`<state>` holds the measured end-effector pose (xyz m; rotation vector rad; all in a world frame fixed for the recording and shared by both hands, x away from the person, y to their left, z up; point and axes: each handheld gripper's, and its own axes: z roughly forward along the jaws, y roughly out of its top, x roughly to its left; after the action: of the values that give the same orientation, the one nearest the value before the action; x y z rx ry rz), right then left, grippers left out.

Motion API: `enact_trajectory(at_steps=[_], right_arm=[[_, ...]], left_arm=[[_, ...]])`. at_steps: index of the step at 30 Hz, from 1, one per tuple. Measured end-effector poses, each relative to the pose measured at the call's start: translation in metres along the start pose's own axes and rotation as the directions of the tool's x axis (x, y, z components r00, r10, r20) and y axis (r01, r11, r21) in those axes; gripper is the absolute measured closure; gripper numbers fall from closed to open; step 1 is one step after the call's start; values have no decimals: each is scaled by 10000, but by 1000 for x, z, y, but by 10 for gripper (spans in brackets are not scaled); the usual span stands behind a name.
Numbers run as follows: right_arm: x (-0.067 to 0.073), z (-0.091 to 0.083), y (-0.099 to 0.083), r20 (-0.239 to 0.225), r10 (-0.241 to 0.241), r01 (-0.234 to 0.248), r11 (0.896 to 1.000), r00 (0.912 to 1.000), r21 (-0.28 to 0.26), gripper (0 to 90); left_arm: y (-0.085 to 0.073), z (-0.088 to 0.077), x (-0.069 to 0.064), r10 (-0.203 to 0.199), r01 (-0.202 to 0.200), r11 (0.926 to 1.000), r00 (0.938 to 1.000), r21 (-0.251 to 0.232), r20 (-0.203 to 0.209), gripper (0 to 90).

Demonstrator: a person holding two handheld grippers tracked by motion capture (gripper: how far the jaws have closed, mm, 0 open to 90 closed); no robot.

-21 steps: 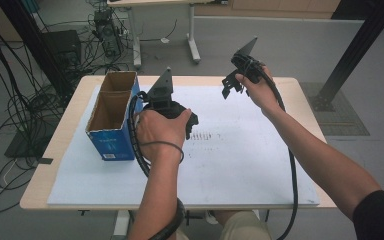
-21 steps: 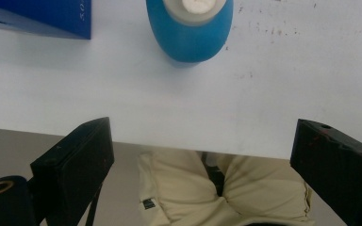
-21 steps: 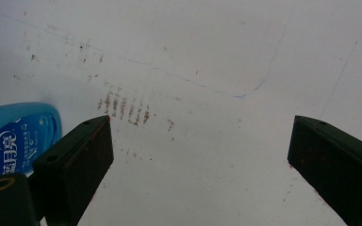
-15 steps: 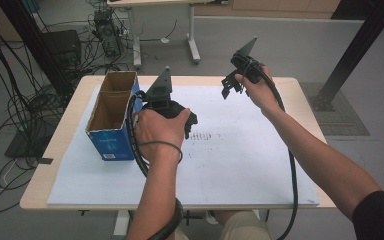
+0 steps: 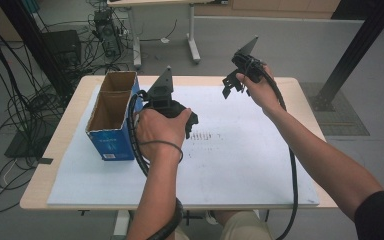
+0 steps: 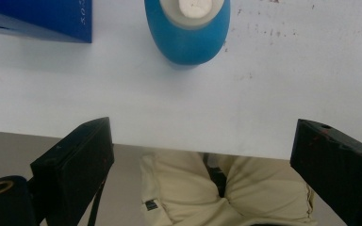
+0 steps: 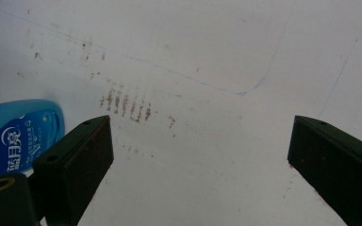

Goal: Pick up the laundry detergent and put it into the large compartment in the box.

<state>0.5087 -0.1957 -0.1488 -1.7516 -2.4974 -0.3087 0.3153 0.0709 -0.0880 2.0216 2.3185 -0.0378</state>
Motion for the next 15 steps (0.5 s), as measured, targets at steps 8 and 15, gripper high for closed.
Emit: enact_trajectory(at_steps=[8, 15], right_arm=[[-1, -2, -1, -43, 33, -33, 10000, 10000, 1, 76], [-1, -2, -1, -34, 36, -36, 10000, 10000, 35, 76]], left_arm=[[0, -2, -3, 130, -130, 9999, 9999, 7, -39, 72], [0, -2, -4, 139, -139, 9999, 9999, -17, -57, 72]])
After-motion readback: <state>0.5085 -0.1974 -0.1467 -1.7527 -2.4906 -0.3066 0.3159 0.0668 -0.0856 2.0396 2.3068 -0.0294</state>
